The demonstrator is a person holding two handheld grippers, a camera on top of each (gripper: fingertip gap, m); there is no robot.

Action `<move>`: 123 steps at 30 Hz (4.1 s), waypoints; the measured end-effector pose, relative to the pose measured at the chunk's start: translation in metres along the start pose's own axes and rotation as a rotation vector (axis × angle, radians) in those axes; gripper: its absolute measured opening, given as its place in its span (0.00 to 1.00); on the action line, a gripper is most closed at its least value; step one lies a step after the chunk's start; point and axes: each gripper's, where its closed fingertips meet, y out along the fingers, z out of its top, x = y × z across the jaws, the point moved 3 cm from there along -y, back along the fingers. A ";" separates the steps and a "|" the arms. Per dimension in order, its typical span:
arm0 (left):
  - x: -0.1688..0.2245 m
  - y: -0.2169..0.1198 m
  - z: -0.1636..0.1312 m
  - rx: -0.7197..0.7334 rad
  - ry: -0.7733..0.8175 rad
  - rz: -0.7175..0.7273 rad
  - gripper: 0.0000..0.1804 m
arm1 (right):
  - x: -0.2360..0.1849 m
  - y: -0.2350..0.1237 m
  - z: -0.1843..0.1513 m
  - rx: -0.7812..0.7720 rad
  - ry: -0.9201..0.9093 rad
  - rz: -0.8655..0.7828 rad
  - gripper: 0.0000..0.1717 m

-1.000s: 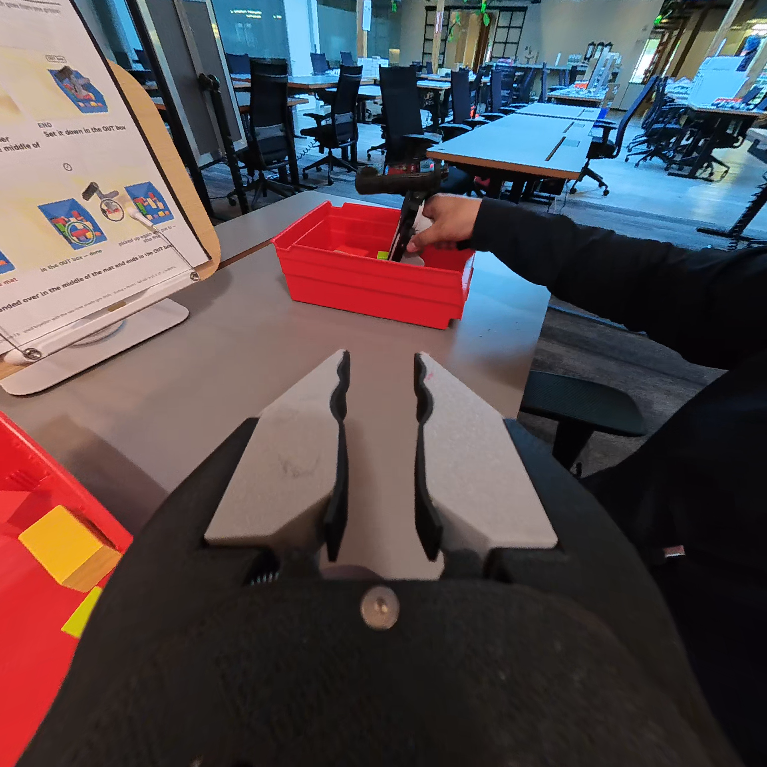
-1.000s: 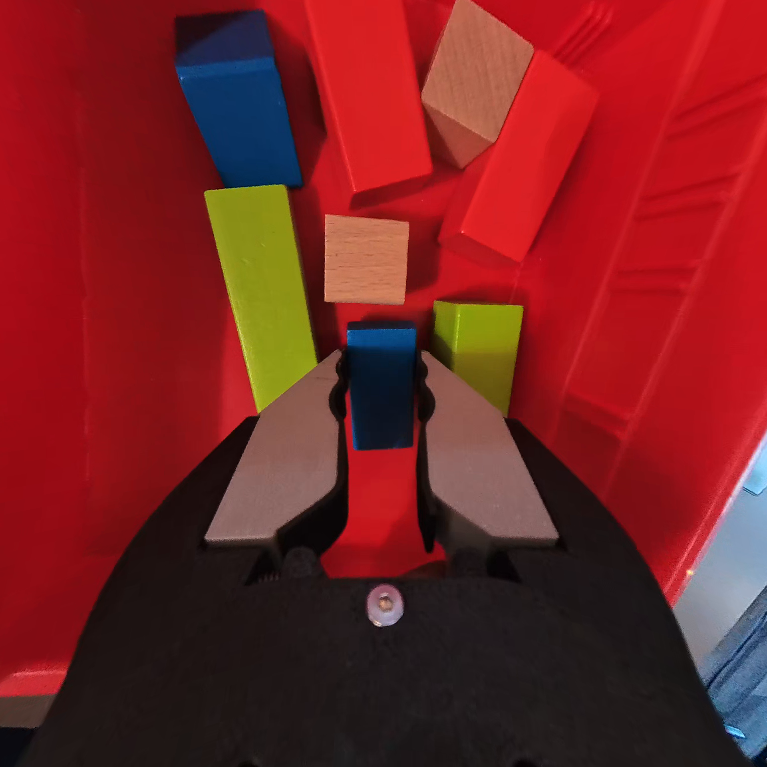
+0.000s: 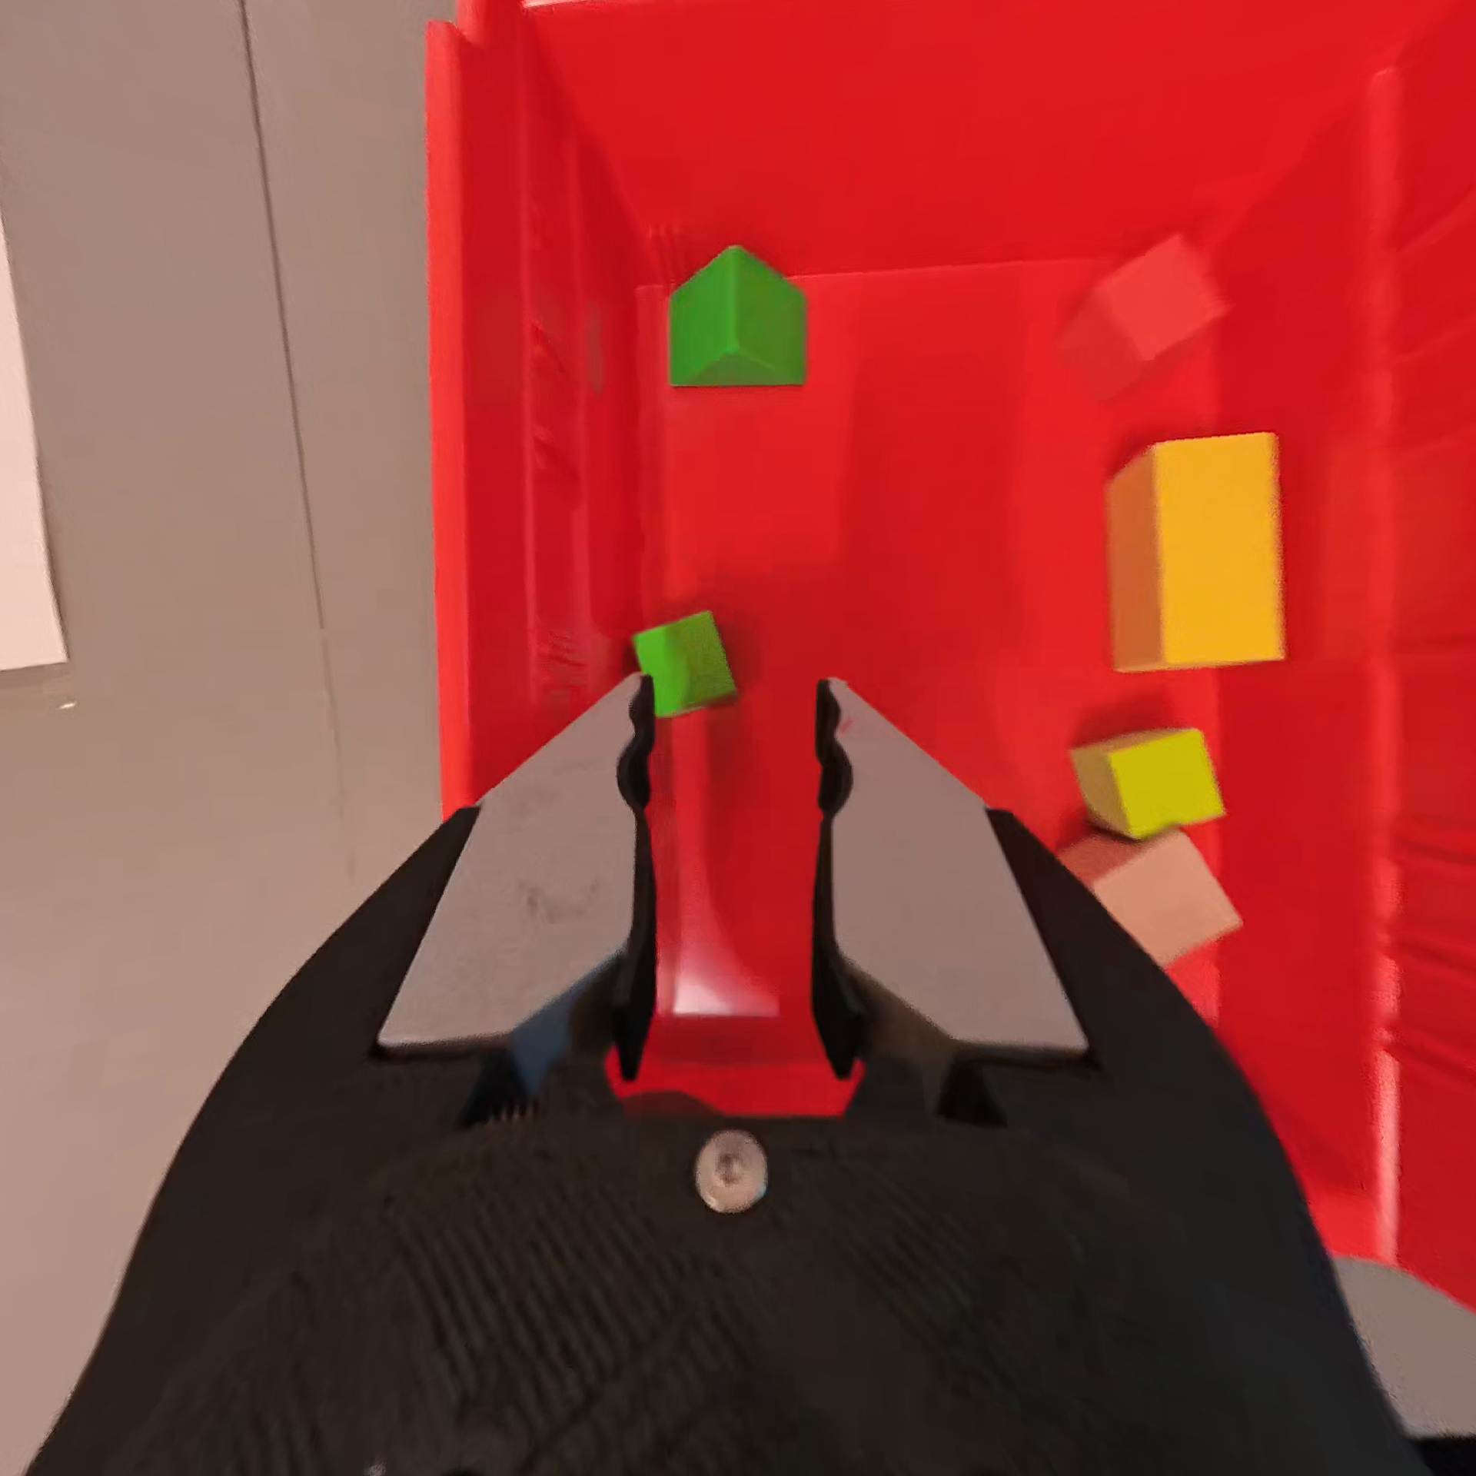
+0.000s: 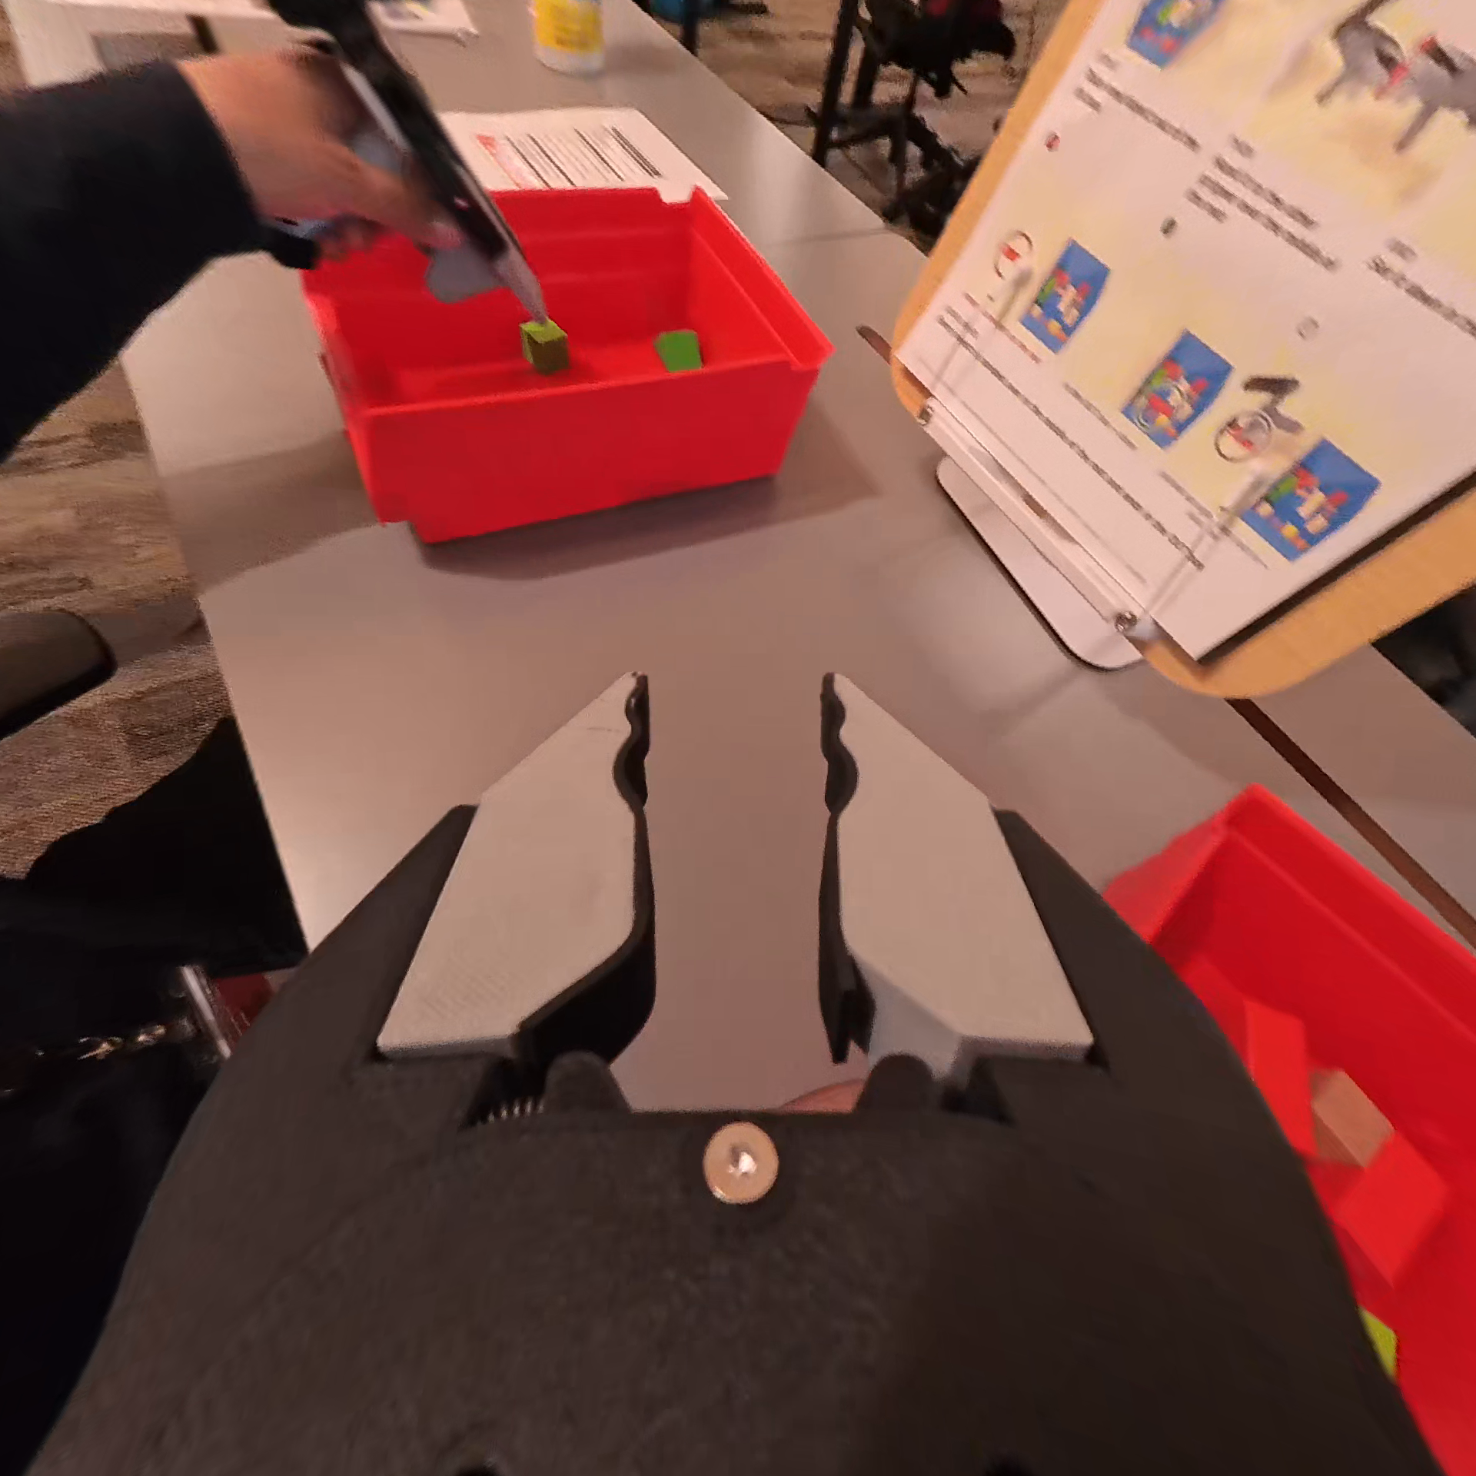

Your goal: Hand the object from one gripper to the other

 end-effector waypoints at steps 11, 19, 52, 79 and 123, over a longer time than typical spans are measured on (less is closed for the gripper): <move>-0.014 0.035 -0.003 -0.166 0.005 0.132 0.13 | -0.006 -0.016 0.000 0.102 0.008 0.050 0.24; 0.018 0.029 0.000 -0.176 -0.046 -0.076 0.29 | -0.003 -0.028 0.000 0.127 0.000 0.035 0.24; 0.294 -0.220 -0.046 1.322 0.995 -0.690 0.13 | -0.102 0.000 0.020 0.224 0.291 0.911 0.32; 0.284 -0.219 -0.058 1.227 1.046 -0.376 0.00 | -0.039 -0.010 0.027 0.375 0.357 0.629 0.15; 0.204 -0.172 -0.017 0.899 0.484 -0.343 0.00 | 0.160 0.001 -0.213 -0.617 0.429 -0.351 0.24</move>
